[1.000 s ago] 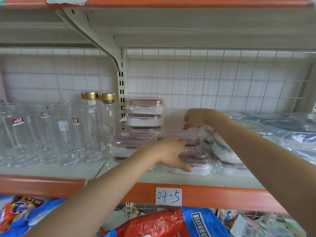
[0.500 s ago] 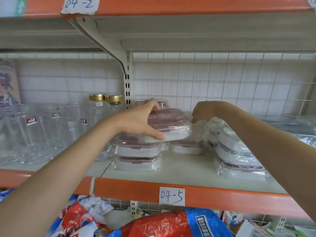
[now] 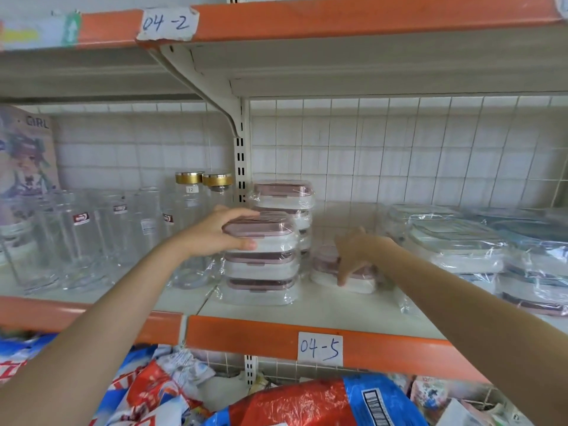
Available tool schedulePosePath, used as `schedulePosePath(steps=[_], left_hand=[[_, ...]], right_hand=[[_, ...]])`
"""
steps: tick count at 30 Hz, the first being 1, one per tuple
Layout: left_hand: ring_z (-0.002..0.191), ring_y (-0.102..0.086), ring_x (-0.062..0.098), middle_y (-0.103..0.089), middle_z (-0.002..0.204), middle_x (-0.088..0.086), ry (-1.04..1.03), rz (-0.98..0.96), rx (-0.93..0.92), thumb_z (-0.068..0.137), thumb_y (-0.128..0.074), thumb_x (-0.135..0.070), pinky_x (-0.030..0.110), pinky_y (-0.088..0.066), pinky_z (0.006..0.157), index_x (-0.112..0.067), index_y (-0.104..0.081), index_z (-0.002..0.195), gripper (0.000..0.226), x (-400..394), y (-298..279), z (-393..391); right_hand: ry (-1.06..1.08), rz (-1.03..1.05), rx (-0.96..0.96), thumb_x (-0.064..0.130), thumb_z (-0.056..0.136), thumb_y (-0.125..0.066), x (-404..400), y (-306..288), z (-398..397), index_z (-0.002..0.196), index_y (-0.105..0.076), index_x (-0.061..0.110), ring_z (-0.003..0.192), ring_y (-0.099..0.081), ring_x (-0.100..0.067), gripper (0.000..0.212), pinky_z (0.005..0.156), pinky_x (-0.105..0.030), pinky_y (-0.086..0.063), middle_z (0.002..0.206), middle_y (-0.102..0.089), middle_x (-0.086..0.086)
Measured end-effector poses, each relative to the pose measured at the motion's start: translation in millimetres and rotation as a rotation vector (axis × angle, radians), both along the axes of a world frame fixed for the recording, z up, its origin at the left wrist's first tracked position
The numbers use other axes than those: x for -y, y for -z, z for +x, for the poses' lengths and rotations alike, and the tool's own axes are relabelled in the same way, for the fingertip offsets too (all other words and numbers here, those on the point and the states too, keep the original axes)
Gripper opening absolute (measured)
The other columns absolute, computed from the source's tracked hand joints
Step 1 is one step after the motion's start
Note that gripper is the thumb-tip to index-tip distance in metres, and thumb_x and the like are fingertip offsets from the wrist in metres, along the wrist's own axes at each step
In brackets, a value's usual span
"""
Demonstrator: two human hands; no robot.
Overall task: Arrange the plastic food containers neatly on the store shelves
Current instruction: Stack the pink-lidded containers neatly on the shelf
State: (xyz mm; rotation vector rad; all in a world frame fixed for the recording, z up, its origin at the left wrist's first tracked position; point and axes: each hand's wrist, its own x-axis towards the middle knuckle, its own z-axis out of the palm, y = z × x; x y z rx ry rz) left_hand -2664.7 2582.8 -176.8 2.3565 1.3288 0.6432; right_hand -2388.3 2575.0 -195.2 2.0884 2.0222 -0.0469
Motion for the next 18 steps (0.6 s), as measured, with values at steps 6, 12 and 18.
schedulePosePath(steps=[6, 12, 18], left_hand=[[0.124, -0.033, 0.006, -0.036, 0.147, -0.009, -0.018, 0.031, 0.198, 0.071, -0.076, -0.043, 0.029, -0.027, 0.100, -0.038, -0.041, 0.135, 0.074, 3.4, 13.7, -4.0], [0.119, -0.035, 0.003, -0.038, 0.144, -0.008, -0.045, 0.079, 0.266, 0.070, -0.081, -0.036, 0.023, -0.029, 0.097, -0.031, -0.042, 0.135, 0.077, 7.7, 19.4, -4.1], [0.117, -0.038, 0.003, -0.041, 0.143, -0.006, -0.076, 0.064, 0.316, 0.068, -0.083, -0.032, 0.021, -0.031, 0.095, -0.025, -0.039, 0.138, 0.083, 7.5, 20.4, -4.0]], right_hand=[[-0.033, 0.023, -0.146, 0.035, 0.069, -0.080, 18.0, 6.8, 5.1, 0.139, -0.019, 0.009, 0.099, -0.057, -0.026, 0.096, 0.079, -0.034, -0.052, 0.126, -0.051, -0.012], [-0.041, 0.180, -0.018, 0.056, 0.077, -0.062, 37.6, -28.2, -14.9, 0.136, -0.038, 0.012, 0.108, -0.053, -0.026, 0.078, 0.089, -0.034, -0.045, 0.119, -0.056, -0.005], [-0.021, 0.277, 0.003, 0.065, 0.084, -0.047, 67.1, -107.2, -33.6, 0.132, -0.048, 0.015, 0.112, -0.053, -0.026, 0.069, 0.097, -0.039, -0.043, 0.127, -0.055, -0.006]])
